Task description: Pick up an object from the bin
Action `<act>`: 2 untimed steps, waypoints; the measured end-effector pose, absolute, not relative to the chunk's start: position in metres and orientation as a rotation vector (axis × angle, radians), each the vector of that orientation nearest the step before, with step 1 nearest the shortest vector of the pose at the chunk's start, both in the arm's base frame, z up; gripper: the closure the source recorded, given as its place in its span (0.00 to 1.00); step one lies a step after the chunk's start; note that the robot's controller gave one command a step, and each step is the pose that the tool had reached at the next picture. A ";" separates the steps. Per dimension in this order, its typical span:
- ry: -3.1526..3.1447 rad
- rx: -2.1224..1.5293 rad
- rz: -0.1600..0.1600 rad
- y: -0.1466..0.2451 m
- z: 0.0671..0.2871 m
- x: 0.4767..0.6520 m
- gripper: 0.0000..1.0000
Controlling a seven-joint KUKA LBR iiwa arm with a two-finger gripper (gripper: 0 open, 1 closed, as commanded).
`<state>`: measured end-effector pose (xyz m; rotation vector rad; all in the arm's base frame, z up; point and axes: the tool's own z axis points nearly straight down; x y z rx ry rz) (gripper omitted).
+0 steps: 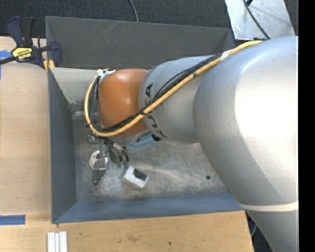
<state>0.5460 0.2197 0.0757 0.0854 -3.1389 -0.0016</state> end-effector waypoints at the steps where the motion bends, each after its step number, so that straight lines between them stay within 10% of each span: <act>1: -3.142 0.122 0.000 0.207 0.076 0.547 0.00; 2: -3.140 0.310 -0.006 0.204 0.075 0.538 1.00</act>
Offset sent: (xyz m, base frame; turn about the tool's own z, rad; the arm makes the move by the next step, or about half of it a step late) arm -0.0130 -0.0165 -0.0057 -0.1435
